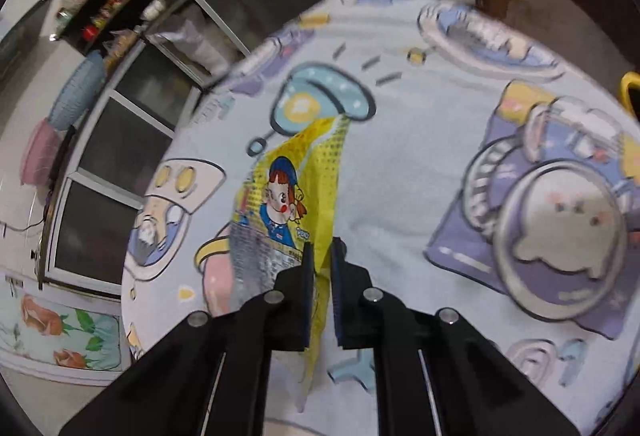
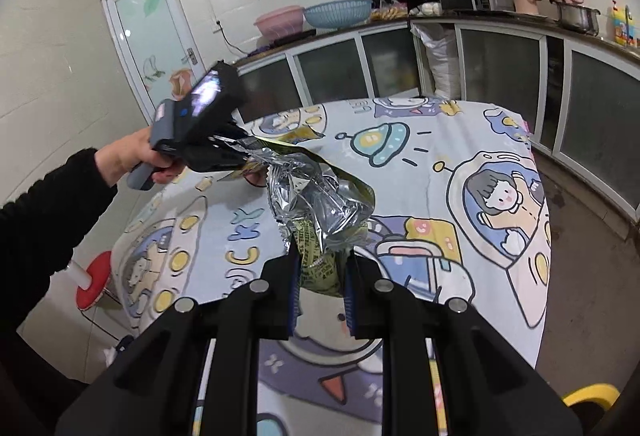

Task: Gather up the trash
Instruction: 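Carry the foil wrapper over the bin with the right tool while the left tool carries the candy bag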

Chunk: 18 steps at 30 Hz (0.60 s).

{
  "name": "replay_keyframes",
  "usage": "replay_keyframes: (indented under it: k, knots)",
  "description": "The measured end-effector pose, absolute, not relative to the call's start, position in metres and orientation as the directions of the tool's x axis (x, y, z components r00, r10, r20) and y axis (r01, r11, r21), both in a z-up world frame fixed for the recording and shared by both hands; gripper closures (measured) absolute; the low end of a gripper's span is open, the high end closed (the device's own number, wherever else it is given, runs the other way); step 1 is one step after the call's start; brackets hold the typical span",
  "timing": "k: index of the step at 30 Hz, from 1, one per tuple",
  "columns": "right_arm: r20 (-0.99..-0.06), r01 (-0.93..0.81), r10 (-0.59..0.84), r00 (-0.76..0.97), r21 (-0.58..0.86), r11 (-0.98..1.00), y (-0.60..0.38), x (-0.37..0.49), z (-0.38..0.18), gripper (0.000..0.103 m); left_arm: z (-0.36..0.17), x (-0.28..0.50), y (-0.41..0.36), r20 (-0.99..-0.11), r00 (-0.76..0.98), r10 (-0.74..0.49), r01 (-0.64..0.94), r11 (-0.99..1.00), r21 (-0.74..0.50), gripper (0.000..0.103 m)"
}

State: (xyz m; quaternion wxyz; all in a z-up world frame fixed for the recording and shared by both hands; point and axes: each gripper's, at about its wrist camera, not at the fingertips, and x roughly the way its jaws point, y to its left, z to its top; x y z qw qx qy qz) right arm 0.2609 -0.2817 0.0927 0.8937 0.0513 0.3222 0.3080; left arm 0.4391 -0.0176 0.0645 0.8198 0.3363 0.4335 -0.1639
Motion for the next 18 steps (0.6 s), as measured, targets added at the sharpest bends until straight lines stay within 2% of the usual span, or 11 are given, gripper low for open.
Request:
replay_keyframes:
  k: [9, 18]
  knots:
    - [-0.533, -0.448, 0.558, 0.636, 0.334, 0.829, -0.313, 0.186, 0.088, 0.085, 0.128, 0.321, -0.029, -0.734, 0.666, -0.134, 0.553, 0.749, 0.365, 0.096]
    - [-0.522, -0.259, 0.438, 0.732, 0.381, 0.887, -0.384, 0.099, 0.080, 0.085, 0.145, 0.225, -0.109, -0.687, 0.618, -0.382, 0.710, 0.647, 0.278, 0.096]
